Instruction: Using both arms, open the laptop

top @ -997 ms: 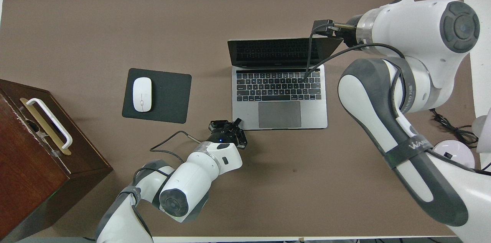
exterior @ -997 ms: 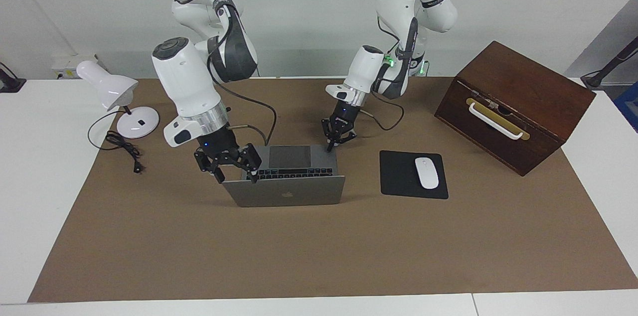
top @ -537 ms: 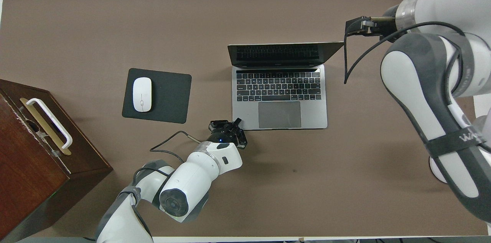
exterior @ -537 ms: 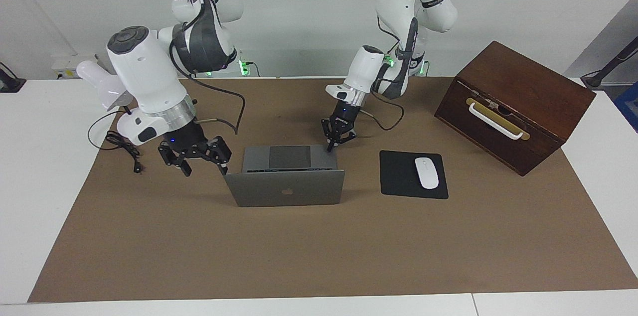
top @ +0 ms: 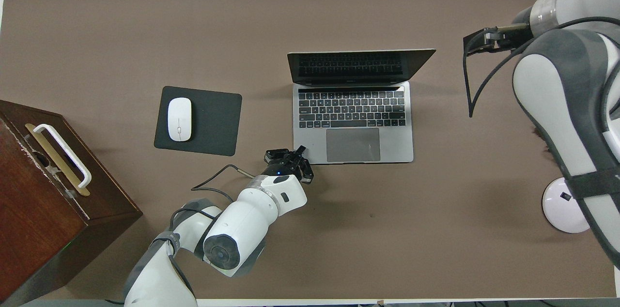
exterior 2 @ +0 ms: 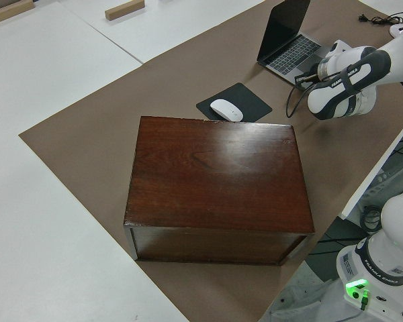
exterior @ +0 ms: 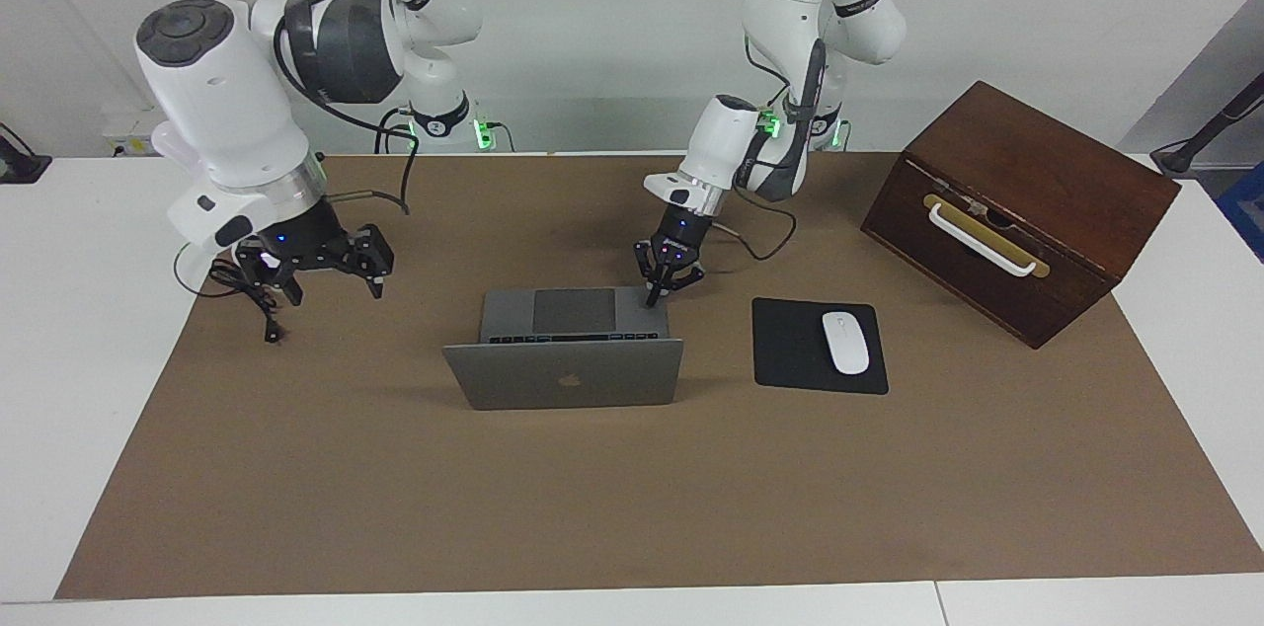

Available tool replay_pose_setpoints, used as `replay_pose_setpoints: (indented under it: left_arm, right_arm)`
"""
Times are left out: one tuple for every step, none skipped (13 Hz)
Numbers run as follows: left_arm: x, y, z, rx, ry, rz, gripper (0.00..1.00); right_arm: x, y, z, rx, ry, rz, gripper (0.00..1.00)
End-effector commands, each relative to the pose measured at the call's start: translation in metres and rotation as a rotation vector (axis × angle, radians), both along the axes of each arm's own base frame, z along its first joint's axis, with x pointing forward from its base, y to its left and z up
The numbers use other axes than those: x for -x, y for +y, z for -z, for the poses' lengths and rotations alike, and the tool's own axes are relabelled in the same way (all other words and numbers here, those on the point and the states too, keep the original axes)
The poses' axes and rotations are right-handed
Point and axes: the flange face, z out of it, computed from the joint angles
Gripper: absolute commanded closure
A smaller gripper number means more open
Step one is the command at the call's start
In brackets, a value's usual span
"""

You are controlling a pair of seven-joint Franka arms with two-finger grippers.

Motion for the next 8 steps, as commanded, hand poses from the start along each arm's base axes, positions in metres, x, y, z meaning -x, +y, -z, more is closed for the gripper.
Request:
replay_pose_setpoints:
  left_arm:
    - [-0.005,-0.002,-0.024,0.057,0.017,-0.054,1.0]
    - [-0.005,-0.003,-0.034,0.059,0.033,-0.061,1.0]
    - [-0.005,-0.002,-0.044,0.052,0.053,-0.062,1.0]
    - [-0.008,0.002,-0.052,0.039,0.077,-0.07,1.0]
    - [-0.011,0.008,-0.061,0.033,0.096,-0.084,1.0]
    - [-0.012,0.01,-0.07,0.03,0.115,-0.091,1.0]
    - [-0.012,0.014,-0.08,0.024,0.148,-0.107,1.0]
    - [-0.015,0.022,-0.09,0.012,0.176,-0.121,1.0]
  right_arm:
    - [0.016,-0.046,-0.015,0.02,0.015,-0.055,0.0]
    - [0.02,-0.064,-0.016,0.024,0.017,-0.068,0.0]
    - [0.024,-0.08,-0.015,0.024,0.021,-0.071,0.0]
    - [0.026,-0.09,-0.016,0.024,0.019,-0.061,0.0]
    - [0.028,-0.097,-0.014,0.02,0.023,-0.045,0.0]
    - [0.032,-0.099,-0.011,0.016,0.033,-0.024,0.0]
    - [0.04,-0.097,-0.006,0.002,0.033,0.0,0.0]
    - [0.047,-0.094,-0.005,-0.001,0.029,0.041,0.0]
